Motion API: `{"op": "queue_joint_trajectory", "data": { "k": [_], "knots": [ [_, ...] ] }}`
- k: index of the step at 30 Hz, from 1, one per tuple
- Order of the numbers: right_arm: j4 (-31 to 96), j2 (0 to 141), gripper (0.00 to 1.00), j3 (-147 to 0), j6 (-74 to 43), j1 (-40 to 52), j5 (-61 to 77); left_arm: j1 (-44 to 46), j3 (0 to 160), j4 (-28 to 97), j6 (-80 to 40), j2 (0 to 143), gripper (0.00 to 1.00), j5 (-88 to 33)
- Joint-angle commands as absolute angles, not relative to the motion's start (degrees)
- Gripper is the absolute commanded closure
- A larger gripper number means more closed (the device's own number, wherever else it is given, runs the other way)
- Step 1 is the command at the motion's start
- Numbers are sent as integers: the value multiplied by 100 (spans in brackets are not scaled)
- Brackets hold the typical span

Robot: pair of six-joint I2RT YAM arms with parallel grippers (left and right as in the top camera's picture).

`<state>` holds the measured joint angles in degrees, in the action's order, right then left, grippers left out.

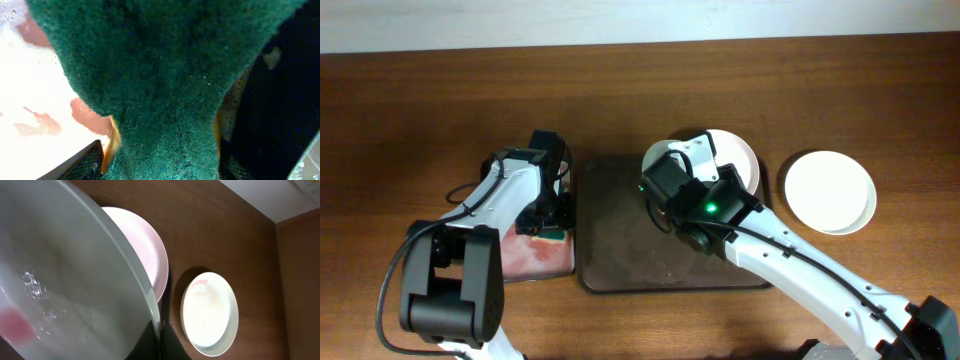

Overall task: Clean dirty plates on tray and stack at the side
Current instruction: 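Carry the pale green plate right and stack it on the cleaned plate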

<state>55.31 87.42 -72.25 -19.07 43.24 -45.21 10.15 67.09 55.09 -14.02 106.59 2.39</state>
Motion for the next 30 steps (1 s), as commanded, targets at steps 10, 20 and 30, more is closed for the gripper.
{"op": "queue_joint_trajectory", "data": {
  "k": [10,20,30],
  "knots": [
    [5577,8617,96,-7476,-1863,4355,-4792,998,6755,5645,-1339,10702,100,169],
    [5684,8617,96,-7730,-1785,4565,-5596,1000,6755,5642,-1339,10702,59,169],
    [5642,8617,96,-7730,-1747,5332,-6777,1000,6755,5627,-1339,10702,49,169]
  ]
}}
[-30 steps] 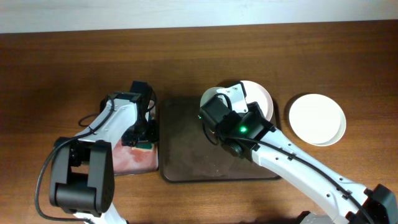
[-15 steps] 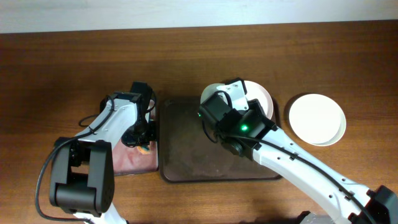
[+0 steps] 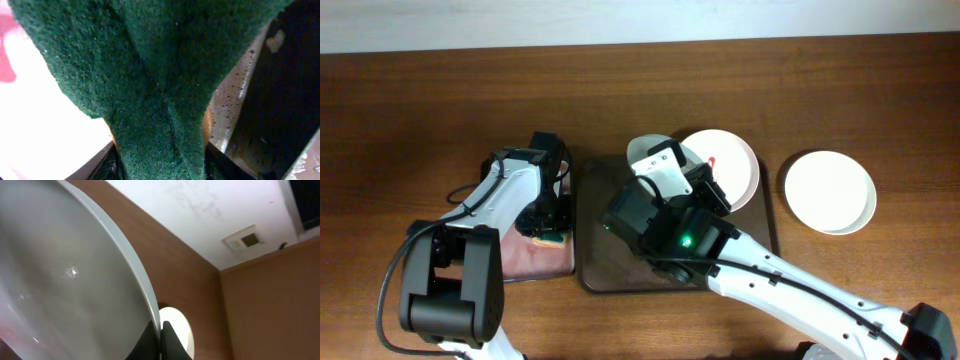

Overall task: Clean dirty plates on tray and stack at the side
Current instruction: 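Carry the pale green plate right and stack it on the cleaned plate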

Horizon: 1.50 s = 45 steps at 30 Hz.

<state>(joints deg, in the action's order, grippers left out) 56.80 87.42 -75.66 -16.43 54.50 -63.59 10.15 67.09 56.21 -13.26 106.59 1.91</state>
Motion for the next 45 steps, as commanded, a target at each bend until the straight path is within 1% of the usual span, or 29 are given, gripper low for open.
{"op": "queue_joint_trajectory", "data": {
  "k": [1,5,7,8,10,11,12,15,18,19,22,24,27,30,31,33,34,37,38,42,45],
  "knots": [
    [5638,8617,96,-7730,-1872,5221,-6628,1000,6755,5625,-1339,10702,48,169],
    [5638,8617,96,-7730,-2718,4281,-4582,1000,6755,5623,-1339,10702,48,169],
    [5638,8617,96,-7728,-2974,3612,-3605,1000,6755,5625,-1339,10702,48,169],
    [5651,8617,96,-7728,-3072,3096,-3024,993,6755,5625,-1339,10702,48,169],
    [5664,8617,96,-7728,-3079,2493,-2375,996,6755,5623,-1339,10702,47,169],
    [5682,8619,96,-7728,-3074,1732,-1664,996,6755,5621,-1339,10702,47,169],
    [5688,8630,96,-7725,-3074,1221,-1288,996,6755,5623,-1339,10702,46,169],
    [5782,8722,96,-7703,-3070,-183,-615,996,6755,5623,-1339,10702,47,169],
    [5876,8945,96,-7642,-3048,-1492,-338,996,6755,5618,-1339,10702,46,172],
    [5885,9030,96,-7623,-3046,-1870,-340,996,6755,5610,-1337,10702,46,172],
    [5981,9277,96,-7616,-3030,-2602,-338,996,6755,5605,-1339,10702,46,169],
    [6005,9389,96,-7616,-2917,-2805,-336,996,6755,5601,-1339,10702,46,172],
    [6051,9459,96,-7616,-2877,-2851,-340,996,6755,5603,-1339,10702,45,169],
    [6066,9463,61,-7616,-2880,-2851,-340,996,6755,5603,-1339,10702,45,169],
    [6066,9463,58,-7616,-2880,-2851,-309,996,6755,5603,-1339,10702,45,169],
    [6066,9463,58,-7616,-2877,-2847,-10,996,6755,5601,-1339,10702,45,172],
    [6058,9463,57,-7616,-2816,-2845,395,996,6755,5601,-1339,10702,45,172],
    [5760,9463,53,-7616,-1815,-2611,1402,996,6755,5599,-1339,10702,45,172],
    [5625,9463,53,-7616,-1411,-2388,1594,996,6755,5599,-1339,10702,44,172],
    [5245,9653,52,-7616,-495,-1288,1608,996,6755,5599,-1339,10702,44,174],
    [5109,10101,54,-7616,-475,-639,1590,996,6755,5599,-1339,10702,43,172]
  ]
}}
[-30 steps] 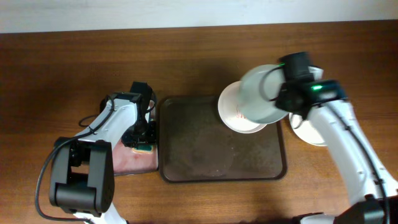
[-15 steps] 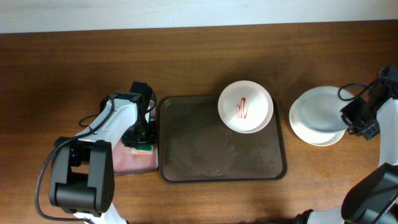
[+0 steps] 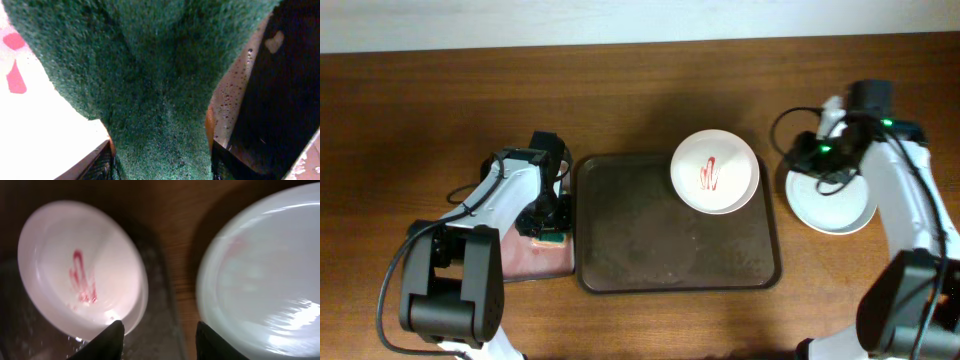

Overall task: Clean dirty plates on tray and stack at the side
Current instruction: 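Carry the pale green plate right and stack it on the cleaned plate, then move the right gripper to the pink plate and grip its rim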

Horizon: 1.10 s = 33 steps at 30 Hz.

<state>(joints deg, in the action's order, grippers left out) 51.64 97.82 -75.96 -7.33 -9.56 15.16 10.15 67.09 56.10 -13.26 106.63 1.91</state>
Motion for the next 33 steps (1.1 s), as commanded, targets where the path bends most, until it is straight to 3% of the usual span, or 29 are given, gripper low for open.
{"op": "queue_joint_trajectory", "data": {
  "k": [1,7,15,20,25,26,27,33],
  "knots": [
    [5048,10294,56,-7616,-475,-480,1588,996,6755,5599,-1339,10702,43,172],
    [4727,11111,59,-7616,-851,-290,1638,996,6755,5577,-1339,10702,43,169],
    [4860,11384,96,-7614,-972,-187,1704,996,6755,5516,-1337,10702,43,169],
    [5389,11384,96,-7614,-1022,386,2067,996,6755,5494,-1339,10702,43,169],
    [5706,11384,95,-7614,-1791,1070,2080,996,6755,5498,-1339,10702,43,169],
    [5697,11384,77,-7614,-1789,1131,2073,996,6755,5496,-1339,10702,42,169],
    [5653,11384,67,-7614,-1789,1160,2029,996,6755,5496,-1339,10702,42,169],
    [5050,11384,67,-7614,-1787,1162,1278,996,6755,5500,-1339,10702,42,167]
  ]
}}
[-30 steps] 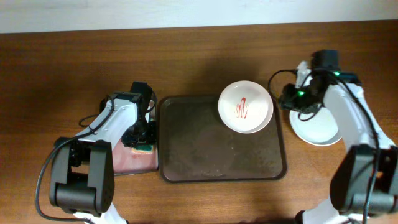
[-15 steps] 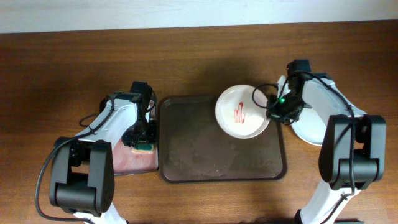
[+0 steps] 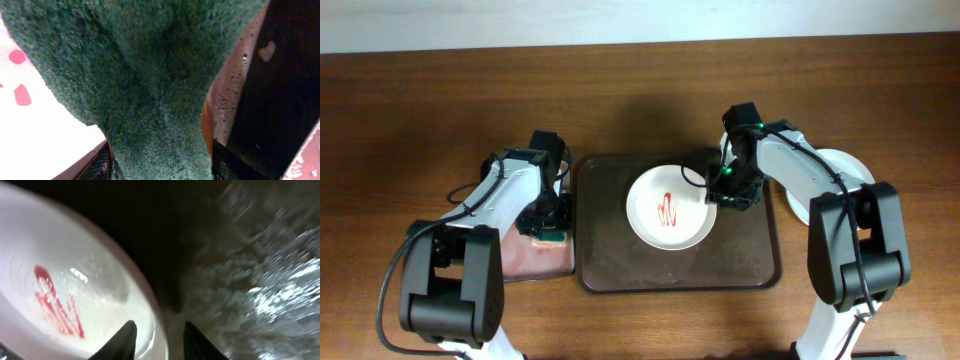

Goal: Clean dirty plates on tray and stack at the side

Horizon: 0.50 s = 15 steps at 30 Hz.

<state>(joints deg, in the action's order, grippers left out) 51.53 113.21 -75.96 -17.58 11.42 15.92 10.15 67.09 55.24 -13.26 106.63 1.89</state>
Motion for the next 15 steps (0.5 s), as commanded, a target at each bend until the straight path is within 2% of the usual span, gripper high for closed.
{"op": "queue_joint_trajectory", "data": {
  "k": [1,2,6,8,11,15],
  "knots": [
    [5006,11384,68,-7612,-1789,1162,1280,996,6755,5500,-1339,10702,41,167],
    [4982,11384,74,-7612,-1789,1162,1282,996,6755,5502,-1339,10702,41,167],
    [5000,11384,79,-7526,-1789,1162,1308,996,6755,5498,-1339,10702,41,167],
    [4989,11384,87,-7450,-1789,1162,1308,996,6757,5502,-1339,10702,45,169],
    [4893,11384,94,-7275,-1789,1162,1306,993,6864,5500,-1345,10702,48,237],
    [4858,11384,96,-7153,-1789,1162,1315,996,7050,5356,-1385,10702,46,451]
  ]
}}
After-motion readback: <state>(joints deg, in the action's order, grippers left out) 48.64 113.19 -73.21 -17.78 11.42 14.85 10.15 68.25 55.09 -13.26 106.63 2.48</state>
